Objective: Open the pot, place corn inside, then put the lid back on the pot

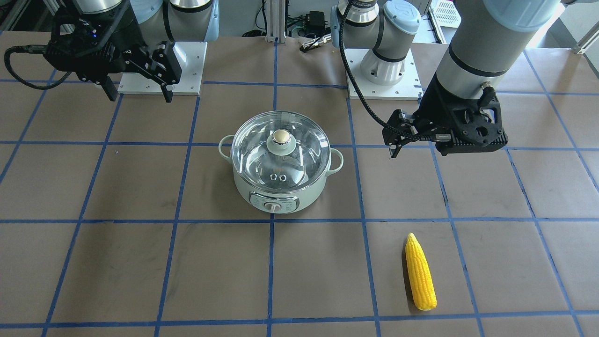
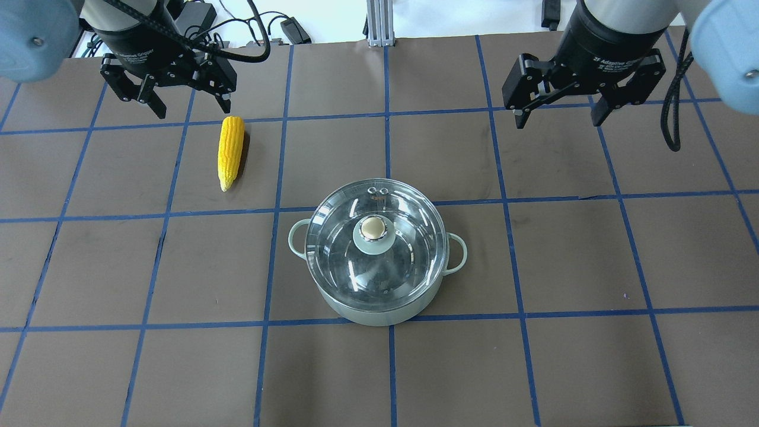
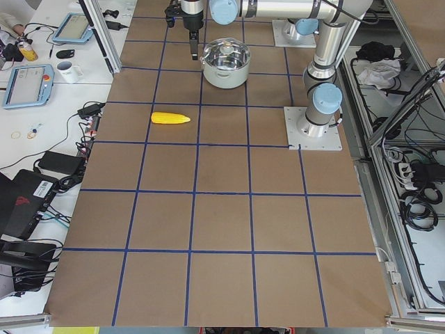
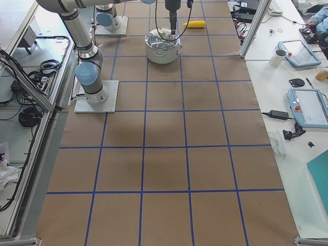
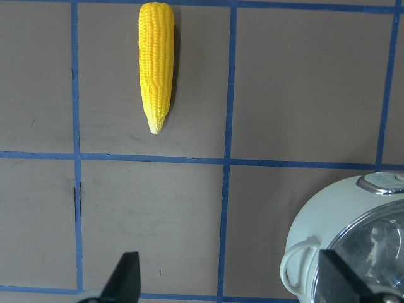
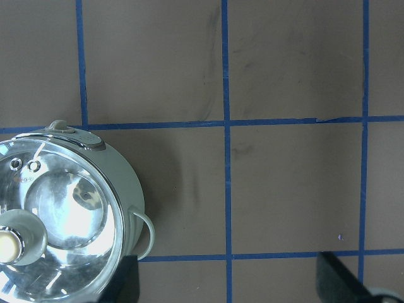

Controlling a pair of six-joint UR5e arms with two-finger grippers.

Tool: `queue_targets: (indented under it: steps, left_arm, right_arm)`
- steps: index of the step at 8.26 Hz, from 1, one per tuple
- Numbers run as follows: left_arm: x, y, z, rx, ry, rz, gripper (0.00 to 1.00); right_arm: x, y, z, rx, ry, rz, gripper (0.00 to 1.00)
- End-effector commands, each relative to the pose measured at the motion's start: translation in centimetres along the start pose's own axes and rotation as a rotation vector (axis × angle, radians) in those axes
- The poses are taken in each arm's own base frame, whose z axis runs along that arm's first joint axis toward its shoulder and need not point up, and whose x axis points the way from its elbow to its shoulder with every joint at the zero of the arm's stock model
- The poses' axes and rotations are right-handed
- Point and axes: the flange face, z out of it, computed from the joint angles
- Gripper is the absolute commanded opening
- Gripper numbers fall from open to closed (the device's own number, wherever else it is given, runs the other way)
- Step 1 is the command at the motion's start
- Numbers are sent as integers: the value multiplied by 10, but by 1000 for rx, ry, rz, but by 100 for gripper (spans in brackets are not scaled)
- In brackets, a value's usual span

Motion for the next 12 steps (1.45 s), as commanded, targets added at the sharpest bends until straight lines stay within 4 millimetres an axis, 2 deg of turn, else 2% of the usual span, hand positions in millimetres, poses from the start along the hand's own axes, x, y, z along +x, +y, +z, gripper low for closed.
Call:
queue_targets:
  steps: [1,2,4,5,6,7,8,9,10,11,12]
  left_arm:
    - [0,-1,0,6,-1,6,100]
    - [0,-1,1,5,2,14,100]
    - [-11,-19,8,69,-28,0,100]
    - [-21,-35,26,63,-102,13,100]
    - [-25,-60,43,123,-121,101,100]
    - [-24,-88,70,182,-130,169,100]
    - [-23,-102,96,170,-125,180,100]
    - [-27,-115,126,153,-136,176,100]
    - [-47,-130,151,170,-130,157,100]
    - [-78,-138,168,148,-122,117,100]
    - [-85,-142,183,133,-59,115,100]
  right_arm:
    - [-2,2,0,-1,-2,-5,100]
    - [-2,1,1,-1,-2,-7,100]
    - [-5,-1,6,-13,-17,1,100]
    - [-12,-3,10,-26,-58,18,100]
    - [-38,0,25,-66,-57,23,100]
    - [-101,14,45,-95,-41,9,100]
    - [-152,20,65,-80,-45,25,100]
    - [-184,18,88,-74,-55,82,100]
    - [-211,24,112,-95,-44,67,100]
    - [-226,34,133,-114,-26,52,100]
    - [-227,36,148,-124,-20,52,100]
